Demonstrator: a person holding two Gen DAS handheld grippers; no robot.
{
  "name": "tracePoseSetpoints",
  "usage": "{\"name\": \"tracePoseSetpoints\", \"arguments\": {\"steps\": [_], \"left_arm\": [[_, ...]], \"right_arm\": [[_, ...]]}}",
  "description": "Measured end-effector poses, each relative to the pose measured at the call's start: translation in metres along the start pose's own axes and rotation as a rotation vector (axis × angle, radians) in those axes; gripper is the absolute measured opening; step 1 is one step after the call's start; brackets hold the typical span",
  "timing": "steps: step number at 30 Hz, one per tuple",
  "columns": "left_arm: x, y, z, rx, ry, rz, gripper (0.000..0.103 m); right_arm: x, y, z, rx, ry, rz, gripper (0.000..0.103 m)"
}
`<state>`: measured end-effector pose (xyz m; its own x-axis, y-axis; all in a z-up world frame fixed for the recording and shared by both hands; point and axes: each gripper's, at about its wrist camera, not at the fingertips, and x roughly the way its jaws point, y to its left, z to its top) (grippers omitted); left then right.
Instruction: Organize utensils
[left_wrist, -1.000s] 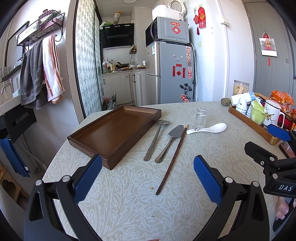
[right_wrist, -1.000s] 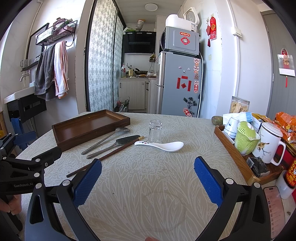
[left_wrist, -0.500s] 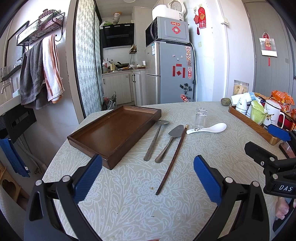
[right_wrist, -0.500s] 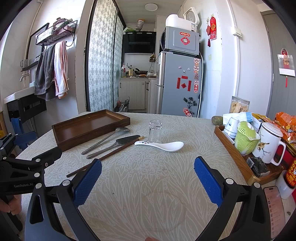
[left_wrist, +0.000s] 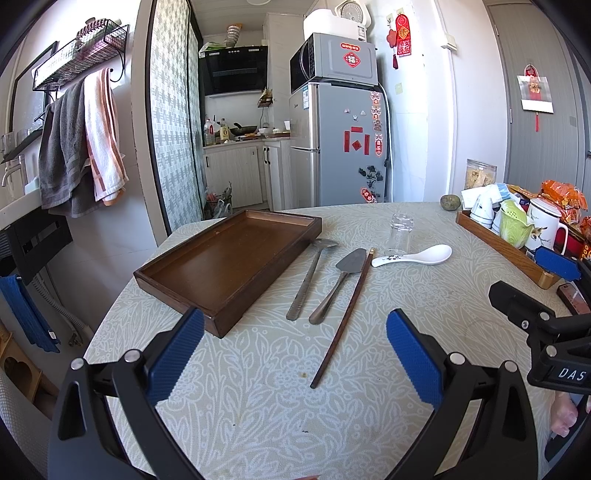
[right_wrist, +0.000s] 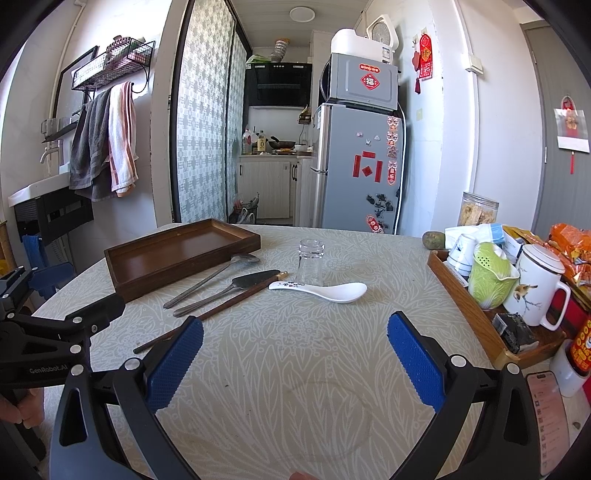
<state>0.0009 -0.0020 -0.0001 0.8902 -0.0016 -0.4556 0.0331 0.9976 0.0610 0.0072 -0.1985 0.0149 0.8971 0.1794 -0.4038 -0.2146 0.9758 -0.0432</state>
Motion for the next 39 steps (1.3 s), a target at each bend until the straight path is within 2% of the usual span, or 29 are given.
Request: {"name": "tracePoseSetpoints", "arguments": {"steps": [29,33,35,37,39], "left_arm": [[0.002,-0.001,-0.002,0.007,0.008,-0.003,0.101],[0.003,-0.001,0.002,0.041,0.013,-0.016,0.101],[0.004,-0.001,0.006,0.062,0.022,-0.067,0.101],[0.003,0.001,0.011,0.070,0.036,-0.151,0.101],[0.006,0.001,0.014,0.086,0.073,-0.160,0.101]], "right_arm": [[0.000,-0.002,-0.001,-0.003,0.002,-0.002,0.101],[-0.002,-0.003,0.002,0.005,0.008,0.011,0.101],[-0.002,-0.004,0.004,-0.005,0.028,0.029,0.101],[0.005,-0.007,0.010,-0.007,0.090,0.097,0.101],[0.006,-0.011,0.010,-0.003,0.127,0.169,0.101]]}}
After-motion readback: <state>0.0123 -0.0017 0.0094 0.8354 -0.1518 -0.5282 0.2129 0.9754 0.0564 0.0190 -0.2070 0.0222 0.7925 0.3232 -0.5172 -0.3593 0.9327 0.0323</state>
